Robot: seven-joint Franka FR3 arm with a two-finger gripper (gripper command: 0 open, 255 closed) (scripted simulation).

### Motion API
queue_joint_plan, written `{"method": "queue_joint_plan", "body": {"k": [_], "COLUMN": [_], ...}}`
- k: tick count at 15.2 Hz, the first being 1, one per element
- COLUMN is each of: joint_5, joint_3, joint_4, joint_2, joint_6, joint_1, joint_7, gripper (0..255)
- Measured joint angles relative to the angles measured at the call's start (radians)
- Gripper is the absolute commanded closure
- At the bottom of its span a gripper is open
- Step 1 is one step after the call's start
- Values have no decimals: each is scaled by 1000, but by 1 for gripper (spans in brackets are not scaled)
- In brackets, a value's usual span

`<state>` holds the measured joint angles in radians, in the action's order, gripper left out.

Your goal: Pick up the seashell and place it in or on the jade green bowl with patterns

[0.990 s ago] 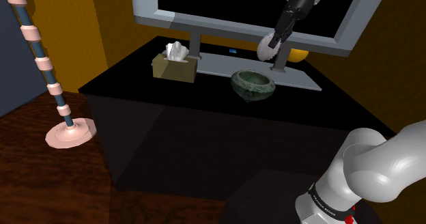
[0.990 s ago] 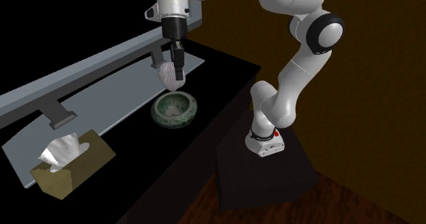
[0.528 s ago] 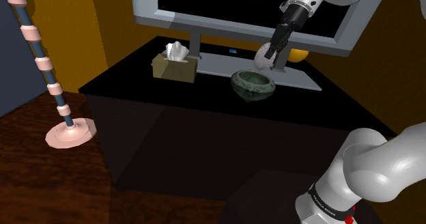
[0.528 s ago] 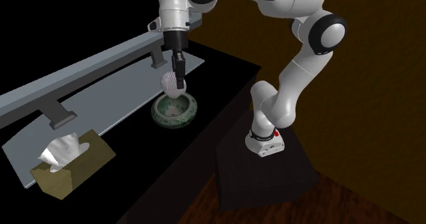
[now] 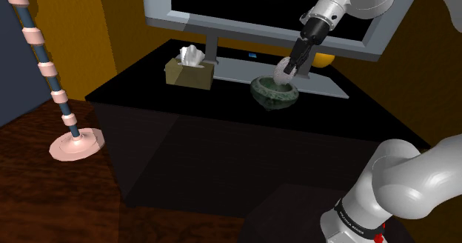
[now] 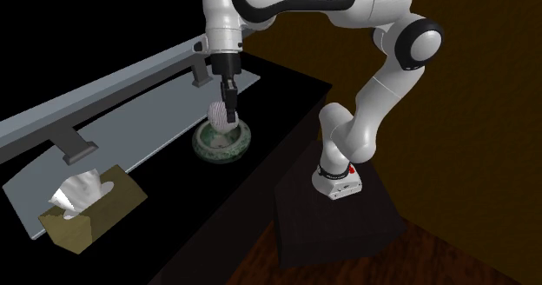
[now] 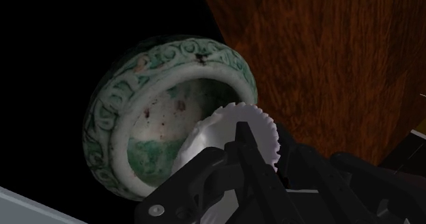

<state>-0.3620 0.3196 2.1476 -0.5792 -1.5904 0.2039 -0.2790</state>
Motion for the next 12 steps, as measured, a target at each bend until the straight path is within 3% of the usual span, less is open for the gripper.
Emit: {"method": "queue_joint_plan", "body": {"k": [4, 5, 12], "joint_5": [0, 0, 3], "joint_3": [0, 0, 7], "joint_4": [3, 3, -15], "joint_2": [-1, -1, 1], "joint_6": [-2, -2, 15], "joint_1": [0, 0, -1], "joint_7": [-1, -1, -2], "gripper": [255, 0, 0]}}
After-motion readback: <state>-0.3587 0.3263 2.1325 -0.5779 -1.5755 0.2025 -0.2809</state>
